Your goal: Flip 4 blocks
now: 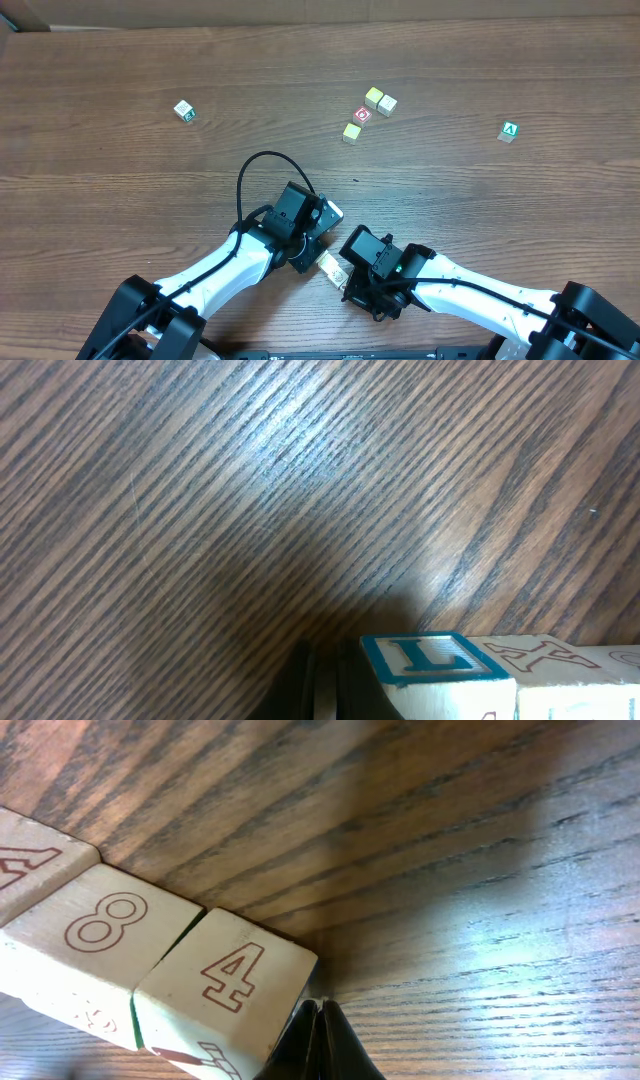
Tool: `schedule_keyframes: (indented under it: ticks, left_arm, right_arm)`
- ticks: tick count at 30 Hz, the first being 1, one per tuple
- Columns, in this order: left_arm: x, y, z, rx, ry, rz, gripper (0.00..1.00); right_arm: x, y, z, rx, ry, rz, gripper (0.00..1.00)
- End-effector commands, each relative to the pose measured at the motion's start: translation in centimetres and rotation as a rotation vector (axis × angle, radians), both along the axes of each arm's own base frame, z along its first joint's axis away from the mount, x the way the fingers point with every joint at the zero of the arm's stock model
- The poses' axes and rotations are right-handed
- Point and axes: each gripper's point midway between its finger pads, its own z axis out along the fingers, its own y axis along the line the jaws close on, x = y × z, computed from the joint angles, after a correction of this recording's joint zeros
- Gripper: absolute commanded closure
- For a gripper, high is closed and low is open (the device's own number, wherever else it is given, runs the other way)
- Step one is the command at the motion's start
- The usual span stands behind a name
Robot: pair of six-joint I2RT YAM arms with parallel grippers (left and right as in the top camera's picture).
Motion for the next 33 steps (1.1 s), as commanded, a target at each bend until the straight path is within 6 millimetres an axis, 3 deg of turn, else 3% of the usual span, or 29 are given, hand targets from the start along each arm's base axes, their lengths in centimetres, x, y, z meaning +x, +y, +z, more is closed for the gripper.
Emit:
schedule_keyframes:
  ticks: [1, 33]
  left_arm:
    - [-2.3, 0.0, -1.6, 0.009, 0.073, -0.057, 0.96]
    - [-2.6, -0.1, -1.6, 0.005, 0.085, -0.073, 0.96]
  right_arm:
    - [1.8, 1.6, 1.0, 0.045, -0.075, 0.008, 0.96]
    - [1.4, 2.6, -0.4, 0.037, -0.063, -0.009, 0.96]
